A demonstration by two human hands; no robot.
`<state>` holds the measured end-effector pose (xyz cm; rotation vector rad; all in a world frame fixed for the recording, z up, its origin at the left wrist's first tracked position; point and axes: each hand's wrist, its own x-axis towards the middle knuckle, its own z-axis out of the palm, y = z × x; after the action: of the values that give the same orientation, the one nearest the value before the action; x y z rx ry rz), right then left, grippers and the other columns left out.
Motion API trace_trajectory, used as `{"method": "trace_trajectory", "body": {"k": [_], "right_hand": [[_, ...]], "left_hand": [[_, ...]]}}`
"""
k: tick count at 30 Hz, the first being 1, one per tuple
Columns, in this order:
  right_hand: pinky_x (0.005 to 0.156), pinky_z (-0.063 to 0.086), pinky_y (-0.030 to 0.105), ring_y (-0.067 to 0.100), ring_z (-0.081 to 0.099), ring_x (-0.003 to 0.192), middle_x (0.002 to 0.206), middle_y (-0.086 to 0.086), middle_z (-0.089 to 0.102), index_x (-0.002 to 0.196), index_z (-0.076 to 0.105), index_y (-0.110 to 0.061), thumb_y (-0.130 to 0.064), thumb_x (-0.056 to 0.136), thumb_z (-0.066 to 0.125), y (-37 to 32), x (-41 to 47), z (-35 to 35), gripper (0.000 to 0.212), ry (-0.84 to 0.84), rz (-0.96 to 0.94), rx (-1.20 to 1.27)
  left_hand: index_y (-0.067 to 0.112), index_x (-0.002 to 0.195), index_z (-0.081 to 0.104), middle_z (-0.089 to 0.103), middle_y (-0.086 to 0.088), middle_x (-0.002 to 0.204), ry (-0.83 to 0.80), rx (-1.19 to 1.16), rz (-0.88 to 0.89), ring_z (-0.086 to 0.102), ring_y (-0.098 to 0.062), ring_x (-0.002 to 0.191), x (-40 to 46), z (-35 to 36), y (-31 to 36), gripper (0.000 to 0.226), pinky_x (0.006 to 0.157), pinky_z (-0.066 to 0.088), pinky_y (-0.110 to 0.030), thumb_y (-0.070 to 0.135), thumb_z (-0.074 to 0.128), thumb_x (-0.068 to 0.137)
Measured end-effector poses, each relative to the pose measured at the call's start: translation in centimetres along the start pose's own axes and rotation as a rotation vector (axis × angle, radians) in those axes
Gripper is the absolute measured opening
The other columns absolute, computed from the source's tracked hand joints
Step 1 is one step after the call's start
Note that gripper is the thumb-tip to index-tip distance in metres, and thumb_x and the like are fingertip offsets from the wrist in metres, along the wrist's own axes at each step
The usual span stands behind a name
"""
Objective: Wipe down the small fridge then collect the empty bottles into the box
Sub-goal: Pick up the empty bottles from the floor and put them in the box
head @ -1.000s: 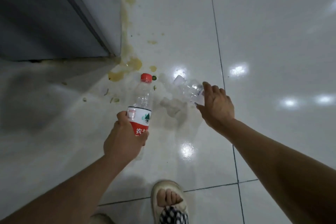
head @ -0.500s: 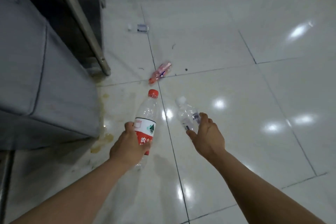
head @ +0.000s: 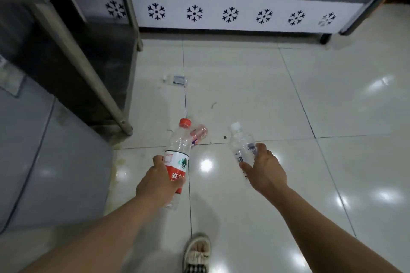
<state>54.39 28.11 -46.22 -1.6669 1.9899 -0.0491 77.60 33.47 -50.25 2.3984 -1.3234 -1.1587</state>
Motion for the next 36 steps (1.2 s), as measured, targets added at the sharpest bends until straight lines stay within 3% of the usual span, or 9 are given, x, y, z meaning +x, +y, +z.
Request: {"method": "trace_trajectory", "body": {"k": [9, 19, 22, 26, 36], "right_hand": [[0.08, 0.041, 0.034, 0.03, 0.052, 0.111, 0.12, 0.011, 0.055, 0.127, 0.039, -0.014, -0.041, 0.089, 0.058, -0.7, 15.6, -2.5, 0.051, -0.087, -0.073, -0.095], [0.08, 0.042, 0.033, 0.029, 0.053, 0.11, 0.119, 0.01, 0.056, 0.126, 0.04, -0.015, -0.039, 0.088, 0.059, -3.8, 32.3, 0.7, 0.048, -0.307, -0.225, -0.149], [0.082, 0.043, 0.034, 0.029, 0.053, 0.11, 0.119, 0.01, 0.056, 0.125, 0.04, -0.015, -0.04, 0.087, 0.06, -3.9, 36.4, 3.0, 0.05, -0.355, -0.253, -0.19], [0.08, 0.042, 0.033, 0.029, 0.054, 0.109, 0.119, 0.009, 0.057, 0.124, 0.041, -0.015, -0.041, 0.087, 0.061, -3.1, 41.0, 7.7, 0.05, -0.404, -0.298, -0.204], [0.087, 0.047, 0.038, 0.029, 0.056, 0.11, 0.119, 0.011, 0.057, 0.125, 0.041, -0.011, -0.042, 0.087, 0.06, -0.2, 48.9, 24.9, 0.052, -0.453, -0.227, -0.226]], "left_hand": [[0.017, 0.129, 0.027, 0.057, -0.007, 0.114, -0.042, -0.118, -0.162, 0.06, -0.025, 0.091, 10.6, 1.5, 6.9, 0.076, 0.083, 0.051, -0.037, 0.04, 0.075, 0.074], [0.012, 0.131, 0.028, 0.056, -0.011, 0.119, 0.038, -0.192, -0.29, 0.053, -0.02, 0.087, 21.6, 4.0, 12.2, 0.072, 0.074, 0.045, -0.032, 0.036, 0.071, 0.079], [0.014, 0.131, 0.029, 0.057, -0.011, 0.119, 0.061, -0.188, -0.336, 0.053, -0.022, 0.087, 25.7, 5.4, 13.1, 0.069, 0.074, 0.046, -0.033, 0.033, 0.07, 0.079], [0.011, 0.131, 0.029, 0.056, -0.015, 0.122, 0.068, -0.101, -0.326, 0.057, -0.033, 0.103, 31.5, 7.7, 12.0, 0.07, 0.085, 0.05, -0.04, 0.035, 0.07, 0.08], [0.014, 0.136, 0.026, 0.051, -0.016, 0.126, 0.055, 0.096, -0.266, 0.052, -0.035, 0.112, 45.6, 15.8, 2.1, 0.074, 0.092, 0.047, -0.046, 0.03, 0.071, 0.079]]}}
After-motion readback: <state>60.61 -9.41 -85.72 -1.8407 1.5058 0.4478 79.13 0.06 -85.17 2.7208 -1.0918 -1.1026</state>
